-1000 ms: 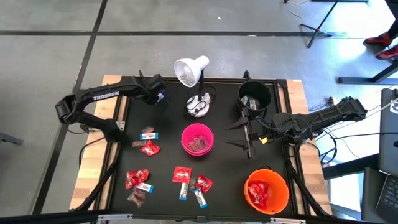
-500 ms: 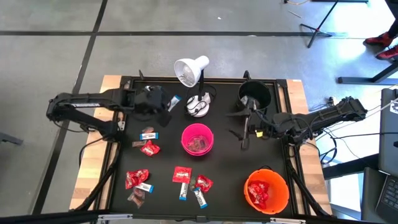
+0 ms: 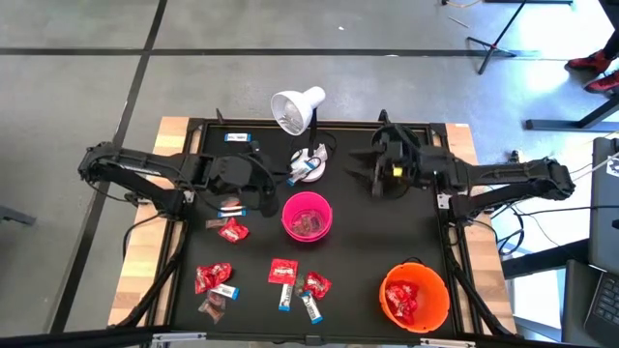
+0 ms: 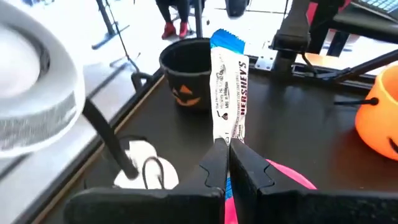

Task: Sort candy
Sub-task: Put the white chocolate bar into the black bucket

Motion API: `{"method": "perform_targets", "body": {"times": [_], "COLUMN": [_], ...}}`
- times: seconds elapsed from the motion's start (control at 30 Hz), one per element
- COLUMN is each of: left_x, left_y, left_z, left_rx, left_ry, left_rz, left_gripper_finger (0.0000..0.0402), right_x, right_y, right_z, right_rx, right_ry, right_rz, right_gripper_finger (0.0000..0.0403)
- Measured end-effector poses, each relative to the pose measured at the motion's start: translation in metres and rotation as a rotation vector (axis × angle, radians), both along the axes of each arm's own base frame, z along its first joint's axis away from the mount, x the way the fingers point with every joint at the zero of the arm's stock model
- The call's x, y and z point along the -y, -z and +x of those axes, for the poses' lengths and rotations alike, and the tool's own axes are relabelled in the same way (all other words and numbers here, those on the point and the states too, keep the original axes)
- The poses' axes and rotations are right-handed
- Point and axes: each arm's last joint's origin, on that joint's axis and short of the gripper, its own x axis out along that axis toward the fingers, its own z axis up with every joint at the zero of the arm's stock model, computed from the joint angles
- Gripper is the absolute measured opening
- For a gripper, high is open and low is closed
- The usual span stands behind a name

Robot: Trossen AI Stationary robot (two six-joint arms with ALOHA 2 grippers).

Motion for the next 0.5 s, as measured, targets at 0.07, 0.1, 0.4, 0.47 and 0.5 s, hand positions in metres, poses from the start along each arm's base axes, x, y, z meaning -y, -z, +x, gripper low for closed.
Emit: {"method": "perform_targets", "body": {"times": [0.07,0.1,0.4,0.47,0.5], "left_x": [0.000,0.000,-0.009,-0.010,-0.010], "left_y": [0.000,0.000,0.005,0.008,0.009], "left_z": [0.006,0.009,0.028,0.030,0.031], "left_rx": [0.016,0.019,0.049,0.042,0.038], "left_ry": [0.019,0.029,0.012,0.002,0.000], "left_rz": [0.040,0.059,0.111,0.109,0.109], "left_gripper_finger": [0.0000,0.0000,0.0000,0.0000,0.0000], "right_x": [0.010,0.015,0.025,0.026,0.026], "right_y": [0.001,0.002,0.021,0.025,0.026], "right_z": [0.003,0.005,0.039,0.044,0.045], "right_rx": [0.015,0.016,0.075,0.074,0.073], "right_ry": [0.038,0.051,-0.039,-0.041,-0.040], "right_rz": [0.027,0.042,0.055,0.055,0.056], "right_gripper_finger": [0.0216,0.0216,0.0216,0.0216,0.0216]}}
